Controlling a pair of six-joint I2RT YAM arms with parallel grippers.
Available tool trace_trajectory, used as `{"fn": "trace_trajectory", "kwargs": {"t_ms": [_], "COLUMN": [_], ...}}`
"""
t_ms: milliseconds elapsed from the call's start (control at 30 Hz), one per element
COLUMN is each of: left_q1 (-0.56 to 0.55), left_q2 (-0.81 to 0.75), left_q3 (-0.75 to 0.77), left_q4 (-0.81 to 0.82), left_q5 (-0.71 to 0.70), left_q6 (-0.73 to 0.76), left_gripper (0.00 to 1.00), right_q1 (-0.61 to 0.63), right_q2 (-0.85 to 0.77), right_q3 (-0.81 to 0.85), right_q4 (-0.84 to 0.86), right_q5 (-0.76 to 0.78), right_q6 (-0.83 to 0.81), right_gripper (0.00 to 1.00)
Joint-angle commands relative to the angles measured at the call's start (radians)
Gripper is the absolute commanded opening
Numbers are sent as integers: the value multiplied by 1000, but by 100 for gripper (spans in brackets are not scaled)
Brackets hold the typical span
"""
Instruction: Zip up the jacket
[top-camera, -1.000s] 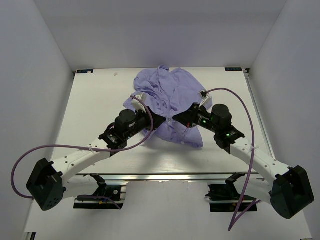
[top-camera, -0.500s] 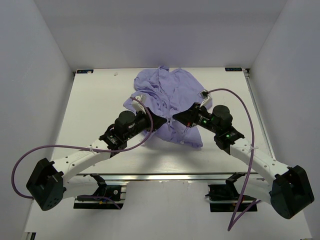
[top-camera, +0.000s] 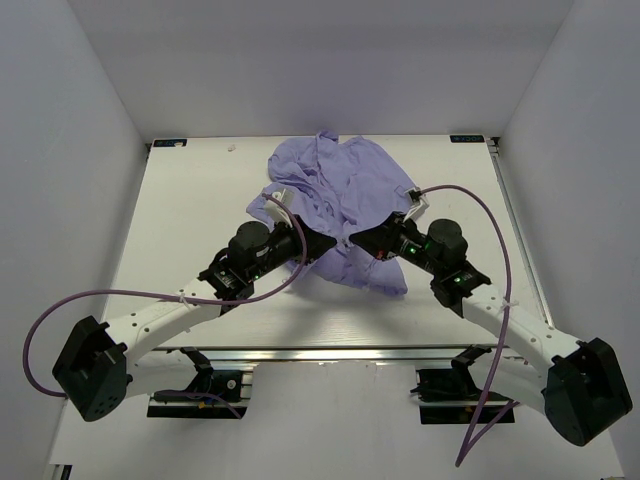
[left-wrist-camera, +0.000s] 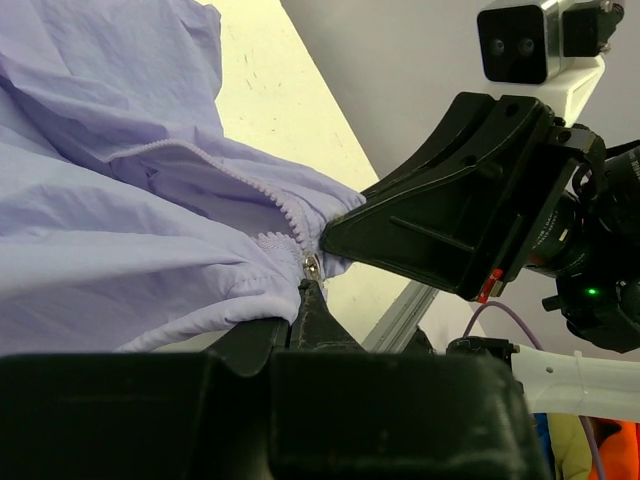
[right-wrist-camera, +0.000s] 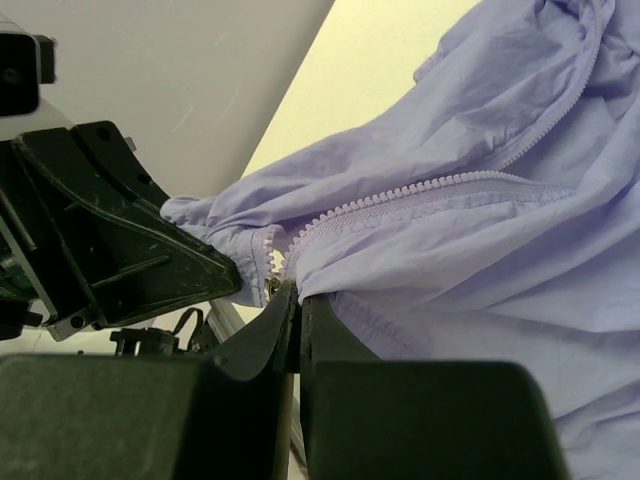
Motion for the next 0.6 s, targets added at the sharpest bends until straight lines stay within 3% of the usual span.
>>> {"fn": "trace_trajectory", "kwargs": {"t_ms": [0, 567], "left_q1": [-5, -5], "left_q2": [-27, 7], "left_q3": [-11, 13], "left_q4": [27, 21], "left_q5": [29, 126], "left_q6": [-8, 15], "left_gripper": [0, 0], "right_q1": [-1, -1], "right_q2": [-42, -33], "right_q3": [-15, -35], "right_q4": [97, 191], "right_q5": [27, 12], "right_q6": [15, 64], "right_gripper": [0, 0]}}
